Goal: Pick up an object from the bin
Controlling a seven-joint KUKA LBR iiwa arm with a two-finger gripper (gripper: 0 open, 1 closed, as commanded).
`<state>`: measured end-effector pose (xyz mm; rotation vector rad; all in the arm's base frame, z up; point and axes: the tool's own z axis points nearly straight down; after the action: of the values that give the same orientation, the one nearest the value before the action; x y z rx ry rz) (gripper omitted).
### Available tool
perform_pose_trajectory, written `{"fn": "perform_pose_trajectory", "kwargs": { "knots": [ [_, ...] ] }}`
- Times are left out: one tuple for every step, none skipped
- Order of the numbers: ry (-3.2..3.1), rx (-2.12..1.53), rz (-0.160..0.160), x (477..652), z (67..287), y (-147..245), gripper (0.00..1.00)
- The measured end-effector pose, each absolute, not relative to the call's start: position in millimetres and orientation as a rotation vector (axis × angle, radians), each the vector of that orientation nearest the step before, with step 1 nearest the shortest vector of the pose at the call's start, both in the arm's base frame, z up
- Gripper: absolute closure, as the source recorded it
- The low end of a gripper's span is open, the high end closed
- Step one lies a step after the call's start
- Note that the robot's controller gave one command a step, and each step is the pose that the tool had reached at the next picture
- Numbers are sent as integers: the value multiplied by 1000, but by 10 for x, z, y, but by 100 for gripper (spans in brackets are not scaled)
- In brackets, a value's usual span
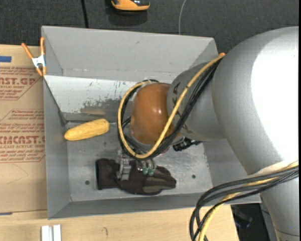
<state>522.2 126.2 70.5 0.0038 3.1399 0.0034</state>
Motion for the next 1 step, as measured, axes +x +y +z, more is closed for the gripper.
{"fn": "perform_pose_trajectory", "kwargs": {
  "knots": [
    [3140, 4, 3, 5222, 705, 1262, 100]
  ]
}}
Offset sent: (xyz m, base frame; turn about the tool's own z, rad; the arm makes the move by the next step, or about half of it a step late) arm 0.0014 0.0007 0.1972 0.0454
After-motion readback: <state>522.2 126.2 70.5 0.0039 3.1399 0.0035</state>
